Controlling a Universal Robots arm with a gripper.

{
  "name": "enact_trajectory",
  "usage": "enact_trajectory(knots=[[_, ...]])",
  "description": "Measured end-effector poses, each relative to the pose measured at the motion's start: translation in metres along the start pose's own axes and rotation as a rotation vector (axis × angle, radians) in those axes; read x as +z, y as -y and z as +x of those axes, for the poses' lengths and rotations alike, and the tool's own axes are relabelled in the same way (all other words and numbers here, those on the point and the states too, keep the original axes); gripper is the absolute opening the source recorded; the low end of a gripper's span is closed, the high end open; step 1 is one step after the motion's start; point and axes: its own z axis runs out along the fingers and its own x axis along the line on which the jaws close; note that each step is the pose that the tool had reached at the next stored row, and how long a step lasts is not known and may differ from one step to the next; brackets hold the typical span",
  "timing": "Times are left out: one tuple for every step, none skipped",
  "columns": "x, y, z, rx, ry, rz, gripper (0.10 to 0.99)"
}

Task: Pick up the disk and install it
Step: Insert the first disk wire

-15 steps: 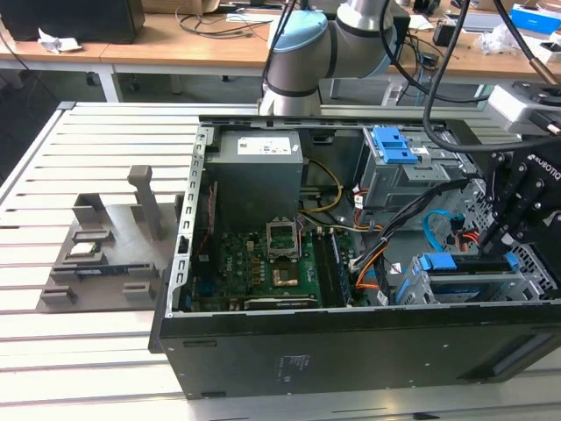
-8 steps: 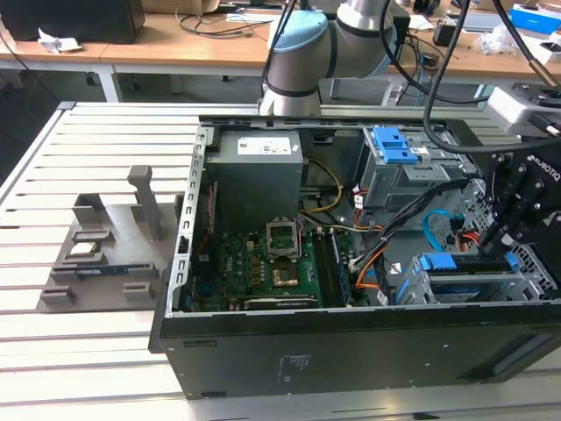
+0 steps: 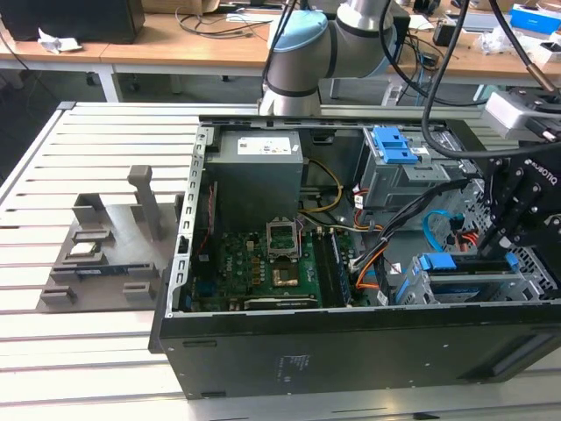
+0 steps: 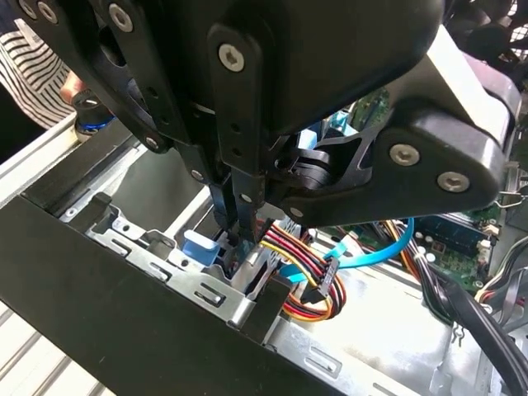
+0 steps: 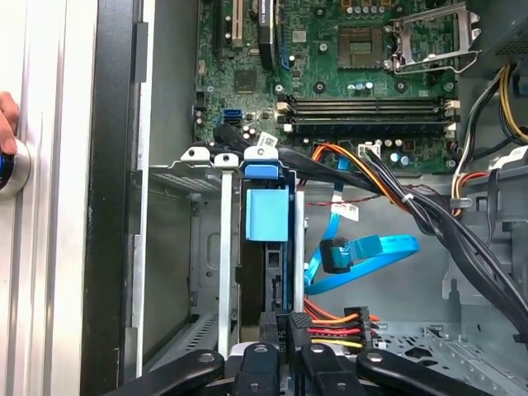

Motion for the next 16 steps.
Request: enact_trajectory(knots=[[0.0034,-0.0002,-0.0001,0.0,0.0004,0.0,0.169],[0.0039,-0.0003,-0.0001,0.0,0.0013,0.0,0.169],[0.0039,-0.0003,-0.0001,0.0,0.0013,0.0,0.169],[0.0042,-0.0003,-0.0002,0.0,0.002,0.0,0.169],[0.0051,-0.0004,-0.0002,0.0,0.0035,0.0,0.176],[0.0047,-0.0004,-0.0003,0.0,0.0031,0.0,0.239],[0.0038,-0.0005,-0.0001,0.0,0.0017,0.0,0.239],[0.0011,-0.0008,0.0001,0.0,0.0,0.0,0.239],[-0.0029,-0.0011,0.0005,0.0,-0.0016,0.001,0.239],[-0.0112,-0.0019,0.0008,0.0,-0.0039,0.002,0.239],[-0.0186,-0.0026,0.0006,0.001,-0.0063,0.002,0.239],[-0.0231,-0.003,0.0004,0.001,-0.0084,0.002,0.224],[-0.0278,-0.0034,0.0002,0.001,-0.0102,0.002,0.224],[-0.037,-0.0041,0.0001,0.001,-0.0136,0.002,0.157],[-0.0441,-0.0047,0.0002,0.002,-0.0158,0.002,0.106],[-0.0543,-0.0055,0.0009,0.002,-0.017,0.002,0.106]])
